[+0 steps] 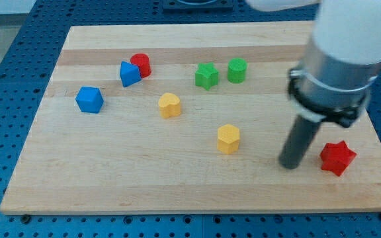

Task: Push yellow hexagon closer to red star

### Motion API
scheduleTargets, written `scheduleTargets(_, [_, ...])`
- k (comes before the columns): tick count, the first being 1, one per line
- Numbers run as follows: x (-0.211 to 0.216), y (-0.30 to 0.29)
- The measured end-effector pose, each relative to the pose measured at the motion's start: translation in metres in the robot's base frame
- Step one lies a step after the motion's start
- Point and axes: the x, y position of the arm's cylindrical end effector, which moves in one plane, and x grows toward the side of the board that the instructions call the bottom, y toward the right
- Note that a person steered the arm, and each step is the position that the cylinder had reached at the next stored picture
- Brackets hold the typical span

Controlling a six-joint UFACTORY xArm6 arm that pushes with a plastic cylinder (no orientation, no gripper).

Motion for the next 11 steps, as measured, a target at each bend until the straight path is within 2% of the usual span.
scheduleTargets(1, [0.014, -0.069])
scheduleTargets(2, [0.001, -0.108])
scheduleTargets(3, [-0.037, -0.112])
scheduleTargets(4, [-0.056, -0.104])
scheduleTargets(6, [-0.056, -0.055])
scheduleTargets(9, [-0.011, -0.030])
scheduleTargets(11, [-0.011, 0.012])
